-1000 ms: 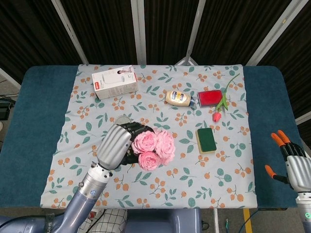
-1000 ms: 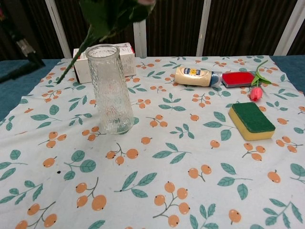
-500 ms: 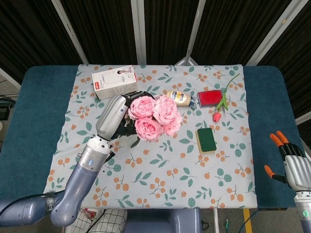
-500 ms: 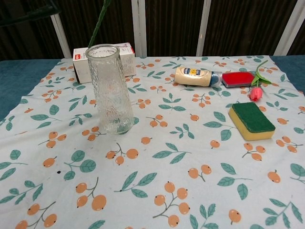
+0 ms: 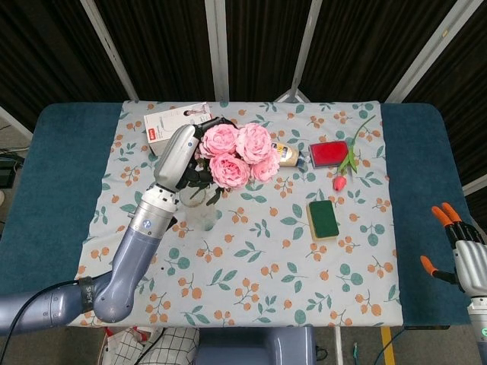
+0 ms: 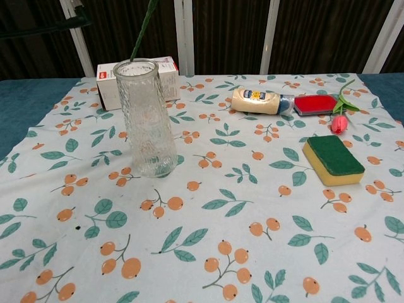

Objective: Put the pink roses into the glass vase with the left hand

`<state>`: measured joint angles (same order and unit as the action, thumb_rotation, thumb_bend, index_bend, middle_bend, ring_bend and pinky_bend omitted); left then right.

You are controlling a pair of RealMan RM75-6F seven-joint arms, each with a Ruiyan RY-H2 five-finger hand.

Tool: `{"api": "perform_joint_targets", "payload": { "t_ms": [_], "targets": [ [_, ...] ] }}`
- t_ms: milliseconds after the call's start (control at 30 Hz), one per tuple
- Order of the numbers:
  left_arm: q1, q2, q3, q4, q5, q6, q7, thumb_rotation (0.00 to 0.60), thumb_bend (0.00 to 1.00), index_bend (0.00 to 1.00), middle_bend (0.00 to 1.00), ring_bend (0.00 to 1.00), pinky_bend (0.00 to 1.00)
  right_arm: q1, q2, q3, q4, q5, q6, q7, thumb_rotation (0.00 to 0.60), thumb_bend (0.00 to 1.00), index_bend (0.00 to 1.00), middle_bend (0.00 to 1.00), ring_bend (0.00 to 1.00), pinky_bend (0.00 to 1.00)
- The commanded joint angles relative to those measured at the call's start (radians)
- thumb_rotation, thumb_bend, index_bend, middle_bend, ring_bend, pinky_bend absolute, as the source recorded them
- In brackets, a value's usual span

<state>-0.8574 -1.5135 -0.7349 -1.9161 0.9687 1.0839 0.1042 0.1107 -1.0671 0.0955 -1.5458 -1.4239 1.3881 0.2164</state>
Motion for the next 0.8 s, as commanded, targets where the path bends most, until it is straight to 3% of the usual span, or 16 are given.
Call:
{"api": "perform_joint_targets", "payload": {
  "t_ms": [33, 333, 800],
  "targets": [
    [-0.023, -0.013, 0.003, 0.023, -0.003, 0.004, -0.022, 0.600, 0.39, 0.45, 0.53, 0.46, 0.55, 0.000, 0.000, 0.000, 0.003, 0.002, -0.003, 0.004, 0.600, 0.33, 0.13, 0.06, 0.14, 0.15],
    [-0.060, -0.051, 0.049, 0.085, 0.012, 0.036, -0.049, 0.600, 0.39, 0.45, 0.53, 0.45, 0.54, 0.005, 0.000, 0.002, 0.016, 0.014, -0.022, 0.022, 0.600, 0.33, 0.13, 0.06, 0.14, 0.15],
    [-0.016, -0.053, 0.118, 0.144, 0.067, 0.066, -0.182, 0.600, 0.39, 0.44, 0.52, 0.44, 0.54, 0.000, 0.009, 0.008, 0.024, 0.020, -0.021, 0.057, 0.600, 0.33, 0.13, 0.06, 0.14, 0.15]
  ]
}}
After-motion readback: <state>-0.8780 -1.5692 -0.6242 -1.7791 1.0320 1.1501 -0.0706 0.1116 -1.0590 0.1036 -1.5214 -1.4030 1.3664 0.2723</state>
